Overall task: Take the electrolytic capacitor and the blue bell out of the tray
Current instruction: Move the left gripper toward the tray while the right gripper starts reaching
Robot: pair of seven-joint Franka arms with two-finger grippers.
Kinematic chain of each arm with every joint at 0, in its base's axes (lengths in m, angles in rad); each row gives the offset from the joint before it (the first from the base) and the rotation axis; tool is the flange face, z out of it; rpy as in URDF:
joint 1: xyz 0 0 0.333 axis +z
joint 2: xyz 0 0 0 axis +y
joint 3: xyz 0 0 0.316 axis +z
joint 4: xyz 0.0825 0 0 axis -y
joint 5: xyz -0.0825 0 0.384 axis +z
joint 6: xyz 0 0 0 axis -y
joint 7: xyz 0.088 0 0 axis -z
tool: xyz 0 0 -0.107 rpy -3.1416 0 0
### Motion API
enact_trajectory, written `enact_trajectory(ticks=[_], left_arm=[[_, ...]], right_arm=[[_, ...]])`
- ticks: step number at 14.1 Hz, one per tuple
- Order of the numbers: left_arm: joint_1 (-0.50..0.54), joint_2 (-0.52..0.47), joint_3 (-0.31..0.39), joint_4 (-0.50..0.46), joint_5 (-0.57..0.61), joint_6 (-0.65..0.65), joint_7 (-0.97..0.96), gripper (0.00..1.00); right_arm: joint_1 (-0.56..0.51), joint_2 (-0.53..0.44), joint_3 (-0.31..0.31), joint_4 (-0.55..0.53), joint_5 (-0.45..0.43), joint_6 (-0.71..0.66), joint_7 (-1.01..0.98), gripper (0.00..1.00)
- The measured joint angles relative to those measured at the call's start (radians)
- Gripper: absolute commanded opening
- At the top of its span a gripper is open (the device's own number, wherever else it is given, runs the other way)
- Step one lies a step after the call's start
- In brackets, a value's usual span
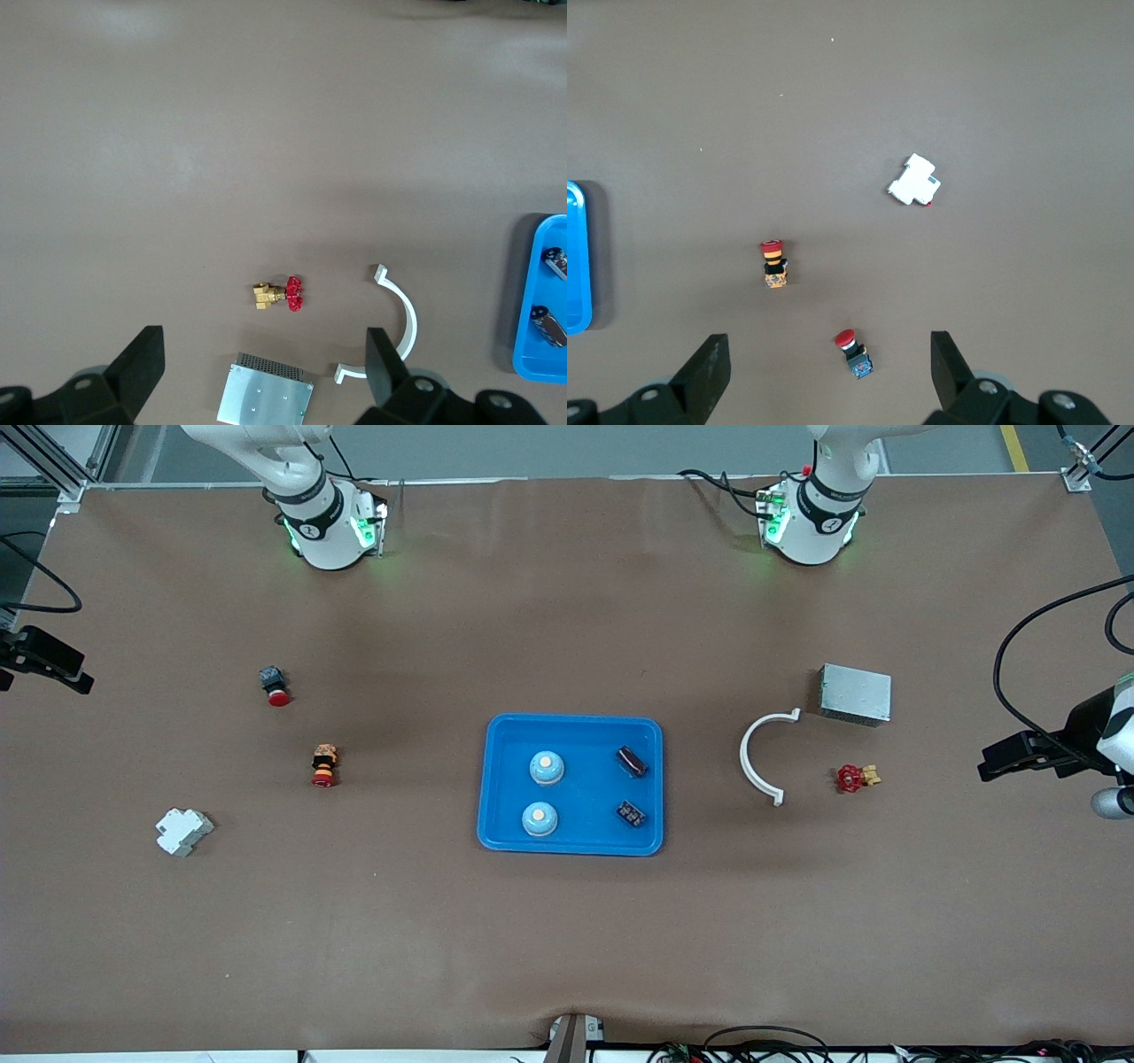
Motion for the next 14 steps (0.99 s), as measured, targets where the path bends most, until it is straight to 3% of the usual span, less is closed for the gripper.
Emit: enact_trajectory(ticks=[14], left_arm=[[-0.006, 0.0, -0.003, 0.001, 0.0, 0.0, -0.003, 1.0]], right_arm=[[-0.001, 0.0, -0.005, -0.001, 0.0, 0.004, 0.0, 1.0]])
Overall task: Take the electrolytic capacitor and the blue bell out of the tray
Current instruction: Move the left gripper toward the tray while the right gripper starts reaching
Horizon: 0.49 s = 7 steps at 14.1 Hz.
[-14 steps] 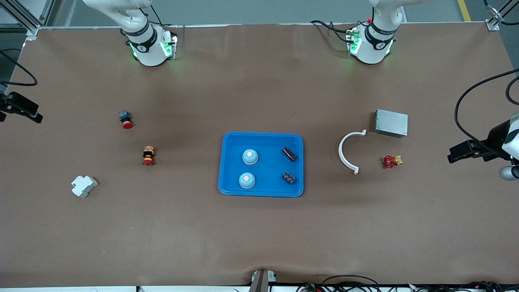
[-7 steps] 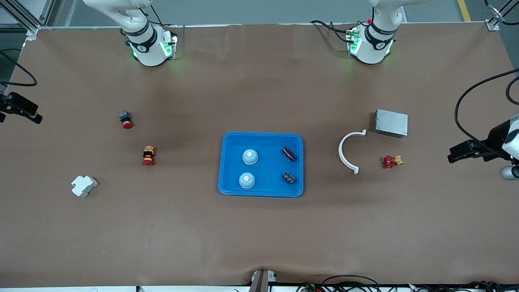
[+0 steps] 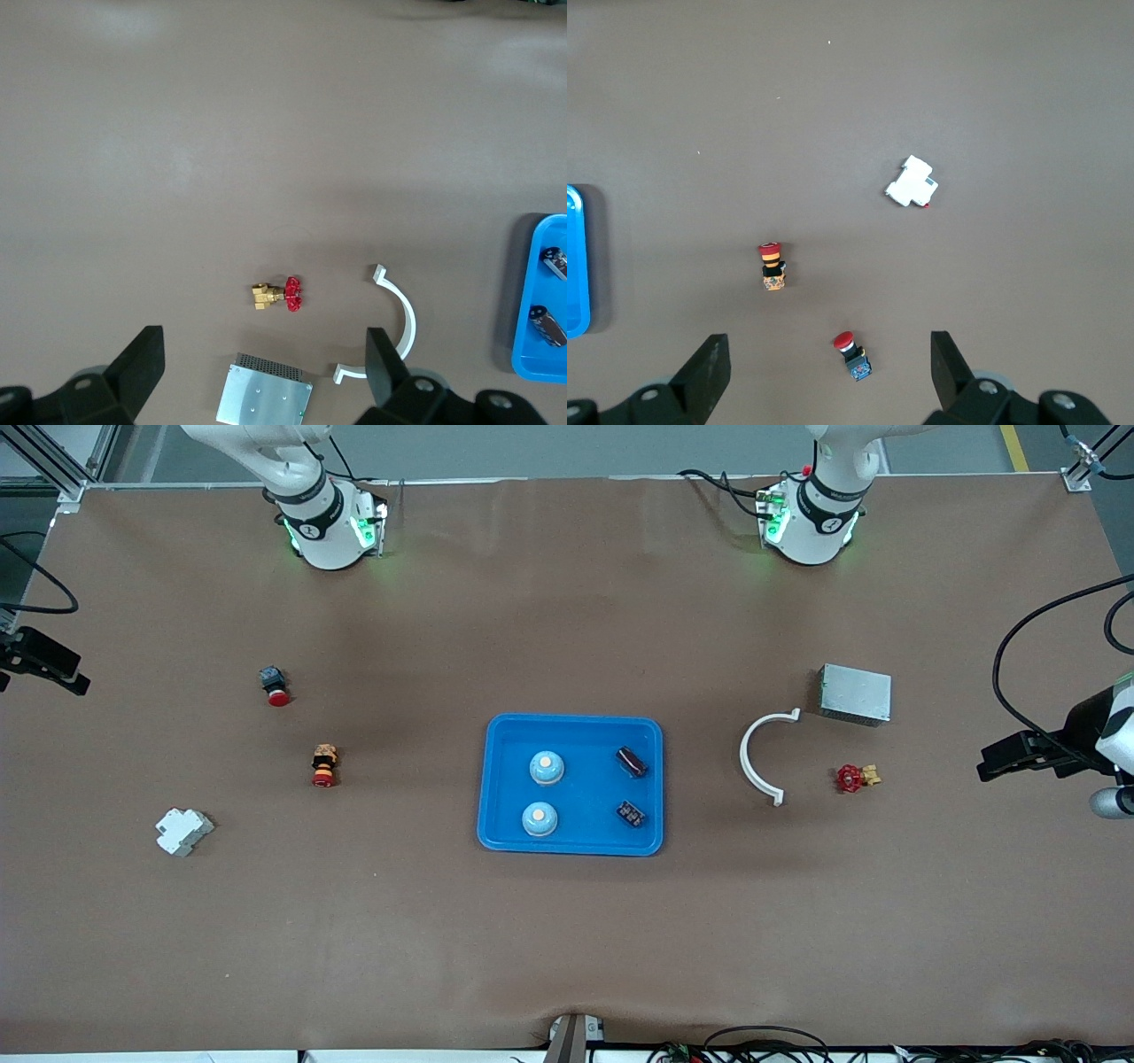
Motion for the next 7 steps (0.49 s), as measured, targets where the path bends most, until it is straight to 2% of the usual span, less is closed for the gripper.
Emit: enact_trajectory(ticks=[2, 4, 7], left_arm=[[-0.009, 0.0, -0.012, 0.0, 0.0, 0.0, -0.034, 1.0], [-0.038, 0.0, -0.027, -0.002, -0.001, -0.011, -0.167, 1.0], [-0.15, 0.008, -0.031, -0.017, -0.001, -0.043, -0.386, 1.0]], right_arm=[[0.0, 0.0, 0.0, -0.001, 0.0, -0.001, 0.0, 1.0], [-0.002, 0.0, -0.003, -0.008, 0.0, -0.002, 0.0, 1.0], [-0.004, 0.0, -0.006, -0.012, 0.0, -0.011, 0.0, 1.0]])
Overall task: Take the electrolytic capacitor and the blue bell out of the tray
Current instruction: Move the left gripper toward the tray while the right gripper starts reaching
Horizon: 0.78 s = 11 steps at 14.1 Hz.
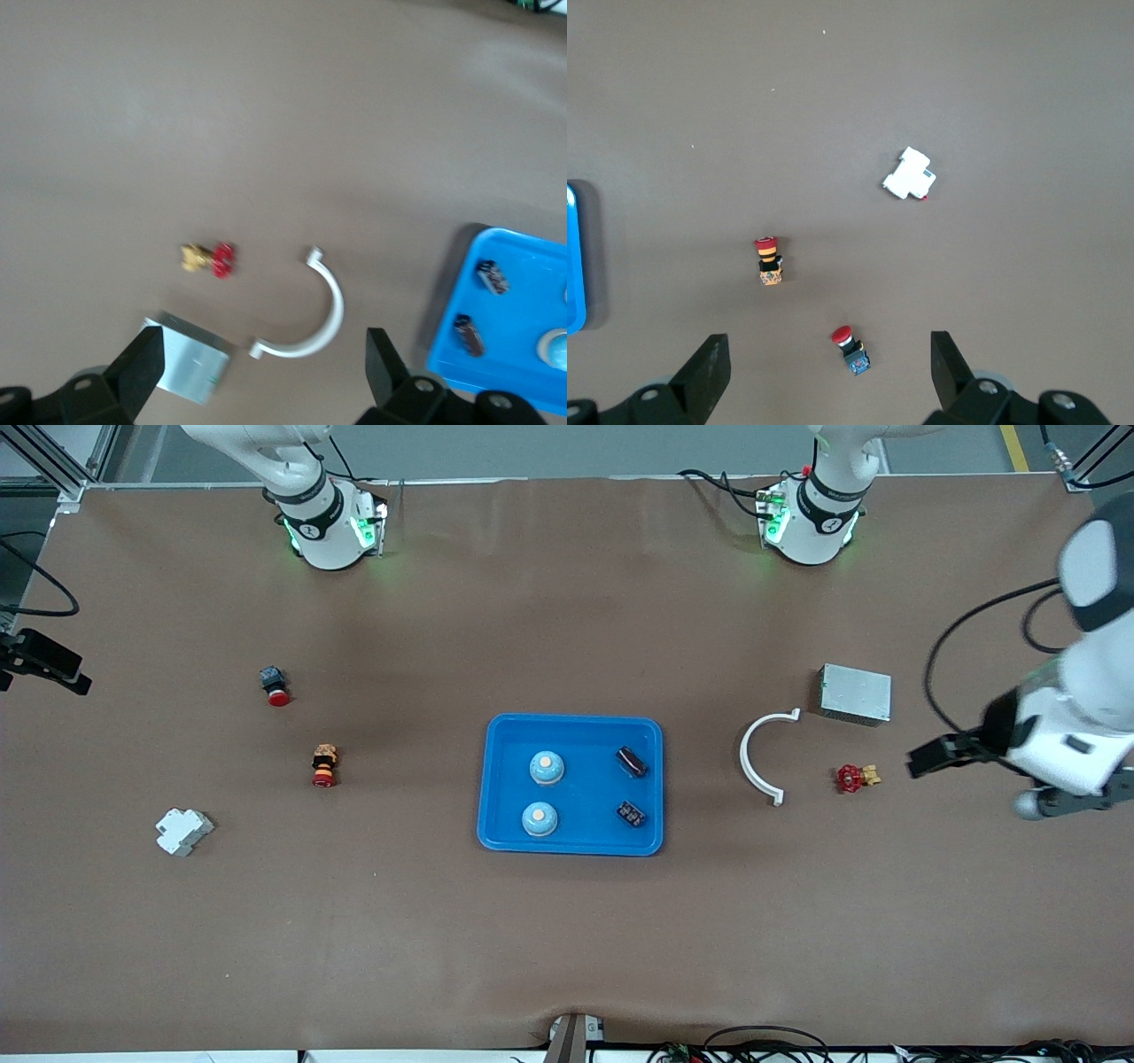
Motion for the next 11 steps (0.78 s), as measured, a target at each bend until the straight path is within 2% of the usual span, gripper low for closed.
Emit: enact_trajectory(ticks=[3, 6, 8, 11], left_arm=[[-0.098, 0.047, -0.001, -0.013, 0.0, -0.013, -0.126, 1.0], [-0.169, 0.135, -0.001, -0.016, 0.001, -0.022, -0.27, 1.0], [-0.186, 0.182, -0.001, -0.015, 0.001, -0.019, -0.322, 1.0], [-0.185, 0.206, 0.001, -0.009, -0.012, 0.013, -0.432, 1.0]], right_arm=[[0.0, 0.0, 0.0, 0.0, 0.0, -0.004, 0.0, 1.0], [0.0, 0.0, 0.0, -0.001, 0.0, -0.004, 0.0, 1.0], [0.002, -0.001, 0.003, -0.019, 0.002, 0.005, 0.004, 1.0], [0.053, -0.01, 0.014, -0.119, 0.01, 0.115, 0.12, 1.0]])
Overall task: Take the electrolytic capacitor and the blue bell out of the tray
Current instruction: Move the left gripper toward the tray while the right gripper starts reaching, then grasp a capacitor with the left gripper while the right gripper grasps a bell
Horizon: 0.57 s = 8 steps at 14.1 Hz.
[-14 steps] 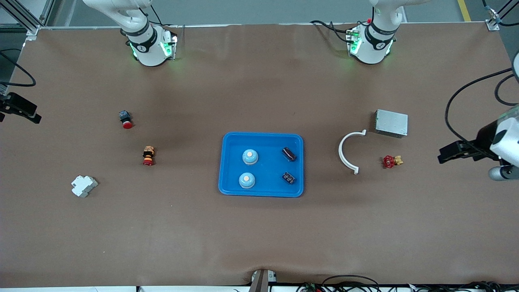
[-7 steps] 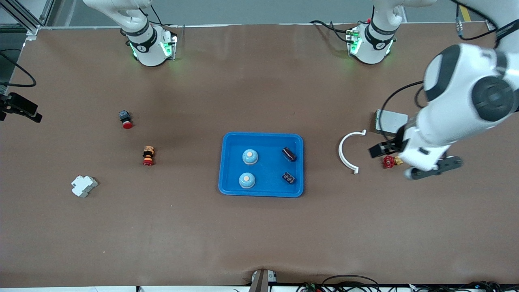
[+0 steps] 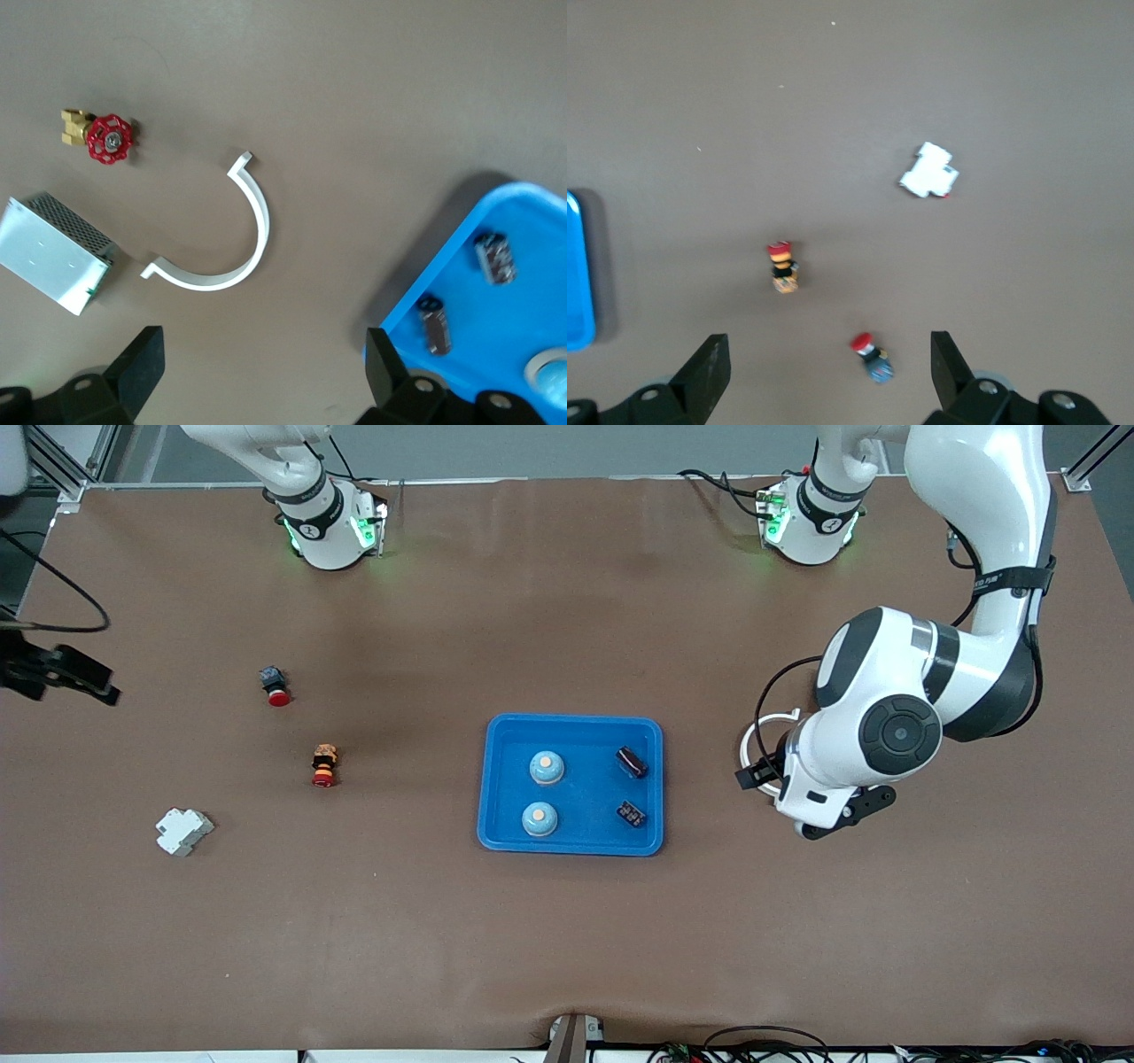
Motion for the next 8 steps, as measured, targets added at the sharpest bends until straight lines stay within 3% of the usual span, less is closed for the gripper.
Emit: enact_trajectory(ticks=[5, 8], left_arm=[[-0.049, 0.019, -0.002, 0.001, -0.014, 0.126, -0.295, 1.0], [-0.077, 0.045, -0.002, 0.001, -0.016, 0.205, -0.385, 1.0]], right_arm=[[0.291, -0.003, 0.019, -0.094, 0.001, 0.104, 0.457, 1.0], [0.46, 0.058, 0.023, -0.117, 0.0, 0.213, 0.69, 1.0]])
